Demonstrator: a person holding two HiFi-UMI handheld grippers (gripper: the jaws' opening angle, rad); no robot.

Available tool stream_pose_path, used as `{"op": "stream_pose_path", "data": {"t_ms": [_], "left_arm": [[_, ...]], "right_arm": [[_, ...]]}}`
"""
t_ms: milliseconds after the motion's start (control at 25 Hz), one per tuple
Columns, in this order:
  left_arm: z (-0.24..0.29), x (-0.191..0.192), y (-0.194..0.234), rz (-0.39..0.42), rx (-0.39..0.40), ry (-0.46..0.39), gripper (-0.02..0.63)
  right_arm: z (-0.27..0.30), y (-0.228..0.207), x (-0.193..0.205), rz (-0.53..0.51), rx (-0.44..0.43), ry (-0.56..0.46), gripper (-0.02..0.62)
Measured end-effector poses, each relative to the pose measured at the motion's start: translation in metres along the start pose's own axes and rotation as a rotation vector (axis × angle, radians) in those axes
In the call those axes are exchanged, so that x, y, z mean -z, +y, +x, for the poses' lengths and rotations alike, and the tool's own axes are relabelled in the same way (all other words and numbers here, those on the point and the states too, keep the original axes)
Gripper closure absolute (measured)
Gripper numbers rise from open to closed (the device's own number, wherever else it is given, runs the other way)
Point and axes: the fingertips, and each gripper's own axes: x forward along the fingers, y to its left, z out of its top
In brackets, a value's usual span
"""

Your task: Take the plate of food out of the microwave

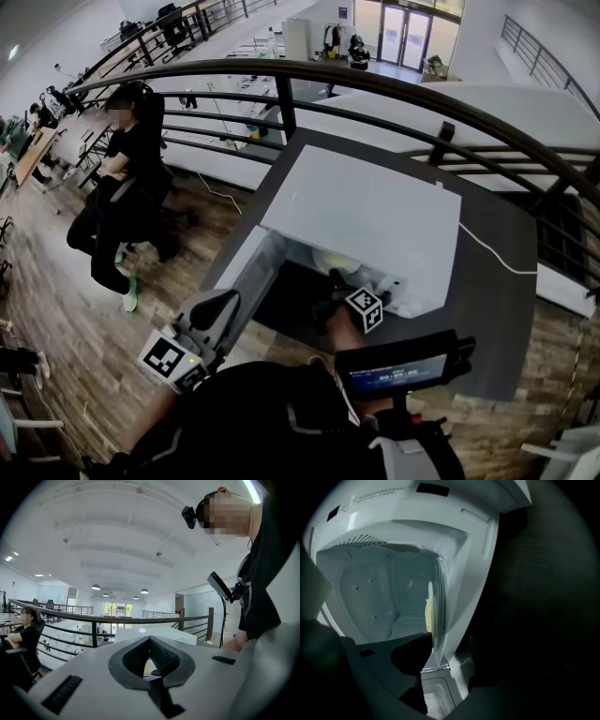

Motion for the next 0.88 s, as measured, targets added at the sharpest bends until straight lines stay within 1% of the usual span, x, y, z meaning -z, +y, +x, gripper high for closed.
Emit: {"op": "stream_pose_path", "data": {"t_ms": [200,640,800,880], "left_arm": [[0.001,0.005,0.004,-0.002,-0.014,0.012,0.601],[-0.003,0.009,0.011,-0.015,-0.036,0.016,0.601],[-0.002,0.012,0.011,-0.021,-0.024,0.019,0.601],[-0.002,0.012,0.012,-0.025,-0.018,0.018,0.601]], "right_arm": [[0.011,0.003,-0.004,0.032,-0.011,-0.013,0.370],[0.016,-0.004,-0.006,0.114,0.014,-0.047,0.370],[0.007,-0.002,-0.003,0.068,0.028,-0.057,0.387],[0.002,0.000,-0.004,0.077,0.014,-0.074,0.417]]}}
